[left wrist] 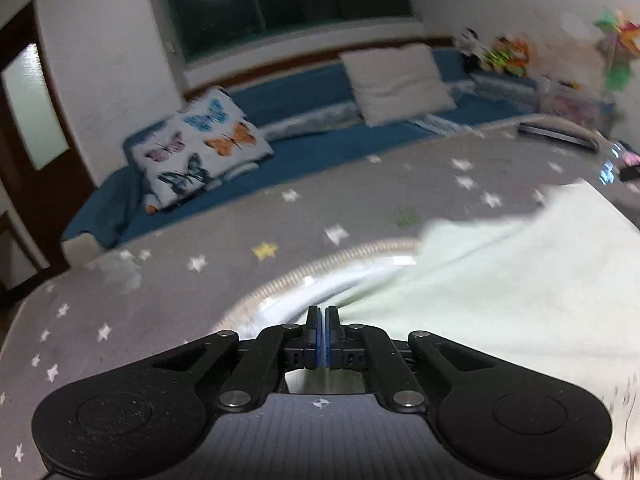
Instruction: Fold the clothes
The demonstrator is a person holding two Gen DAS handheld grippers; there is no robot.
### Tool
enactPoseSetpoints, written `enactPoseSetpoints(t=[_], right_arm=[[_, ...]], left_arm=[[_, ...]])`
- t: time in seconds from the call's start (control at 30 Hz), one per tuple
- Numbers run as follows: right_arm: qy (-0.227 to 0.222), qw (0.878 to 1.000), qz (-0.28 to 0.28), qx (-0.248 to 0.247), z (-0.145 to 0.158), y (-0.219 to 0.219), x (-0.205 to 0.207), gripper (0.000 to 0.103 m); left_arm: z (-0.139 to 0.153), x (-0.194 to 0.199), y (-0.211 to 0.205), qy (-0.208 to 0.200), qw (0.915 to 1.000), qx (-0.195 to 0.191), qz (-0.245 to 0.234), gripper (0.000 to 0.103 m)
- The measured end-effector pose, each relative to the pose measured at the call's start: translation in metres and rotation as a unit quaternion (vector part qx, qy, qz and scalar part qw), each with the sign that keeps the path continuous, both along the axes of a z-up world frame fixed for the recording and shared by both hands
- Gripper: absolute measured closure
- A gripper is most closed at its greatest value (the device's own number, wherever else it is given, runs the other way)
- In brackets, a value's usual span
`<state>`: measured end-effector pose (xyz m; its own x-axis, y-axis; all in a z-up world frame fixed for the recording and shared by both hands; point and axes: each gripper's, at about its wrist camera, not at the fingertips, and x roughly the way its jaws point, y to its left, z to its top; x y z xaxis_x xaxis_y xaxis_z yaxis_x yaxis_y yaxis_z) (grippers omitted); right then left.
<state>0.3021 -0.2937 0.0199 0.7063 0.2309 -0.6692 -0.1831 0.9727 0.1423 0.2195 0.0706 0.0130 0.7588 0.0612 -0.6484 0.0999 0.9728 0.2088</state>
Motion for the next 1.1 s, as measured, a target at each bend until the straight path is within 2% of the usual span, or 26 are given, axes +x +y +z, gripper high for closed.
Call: enactPoseSetpoints(t=[0.07, 0.17, 0.23, 0.27, 0.3, 0.37, 0.53, 0.57, 0.6, 0.7, 0.77, 0.83, 0.93, 1.03, 1.1], right_arm=[[0.021, 1.0, -0.001, 0.01, -0.007, -0.006, 0.004, 0.095], [0.028, 1.0, 0.005, 0.01, -0.012, -0.007, 0.008, 0.093], [0.028, 0.999, 0.008, 0.016, -0.012, -0.003, 0.01, 0.09], [0.027, 0.999, 0.011, 0.017, -0.012, 0.0, 0.011, 0.083], [0.025, 0.999, 0.015, 0.015, -0.011, 0.005, 0.012, 0.079], [0.021, 0.999, 0.026, 0.012, -0.012, 0.015, 0.012, 0.076], [0.022, 0.998, 0.059, 0.007, -0.011, 0.043, 0.007, 0.073], [0.022, 0.998, 0.066, 0.004, -0.011, 0.047, 0.005, 0.071], [0.021, 0.997, 0.072, 0.001, -0.011, 0.051, 0.003, 0.071], [0.019, 0.996, 0.089, -0.011, -0.01, 0.06, -0.002, 0.07], [0.02, 0.995, 0.093, -0.014, -0.011, 0.062, -0.003, 0.07], [0.023, 0.995, 0.095, -0.018, -0.012, 0.064, -0.004, 0.07], [0.024, 0.995, 0.093, -0.016, -0.013, 0.066, -0.004, 0.07], [0.022, 0.995, 0.098, -0.015, -0.011, 0.07, -0.005, 0.07], [0.021, 0.994, 0.103, -0.014, -0.01, 0.072, -0.006, 0.069]], left_arm=[[-0.004, -0.003, 0.001, 0.016, 0.9997, 0.002, -0.016, 0.095], [-0.001, 0.002, 0.008, 0.013, 0.9997, -0.018, -0.006, 0.094], [0.004, 0.007, 0.011, 0.005, 0.9992, -0.04, 0.001, 0.084], [0.006, 0.009, 0.011, 0.0, 0.9988, -0.048, 0.002, 0.073], [0.006, 0.012, 0.008, -0.002, 0.9989, -0.047, -0.003, 0.067], [0.006, 0.017, 0.003, -0.004, 0.999, -0.043, -0.015, 0.066], [-0.012, 0.038, -0.009, 0.03, 0.9984, -0.047, -0.015, 0.065], [-0.015, 0.042, -0.008, 0.038, 0.9978, -0.054, -0.012, 0.076], [-0.017, 0.045, -0.007, 0.045, 0.9971, -0.061, -0.008, 0.098], [-0.009, 0.036, -0.01, 0.019, 0.9975, -0.067, -0.006, 0.1], [0.003, 0.018, -0.023, -0.017, 0.9976, -0.056, -0.036, 0.101], [0.012, -0.002, -0.041, -0.039, 0.9939, -0.056, -0.086, 0.101], [0.009, -0.027, -0.068, -0.036, 0.9856, -0.052, -0.157, 0.101], [-0.002, -0.042, -0.087, -0.006, 0.9734, -0.054, -0.223, 0.1], [-0.009, -0.052, -0.096, 0.017, 0.9642, -0.058, -0.258, 0.096]])
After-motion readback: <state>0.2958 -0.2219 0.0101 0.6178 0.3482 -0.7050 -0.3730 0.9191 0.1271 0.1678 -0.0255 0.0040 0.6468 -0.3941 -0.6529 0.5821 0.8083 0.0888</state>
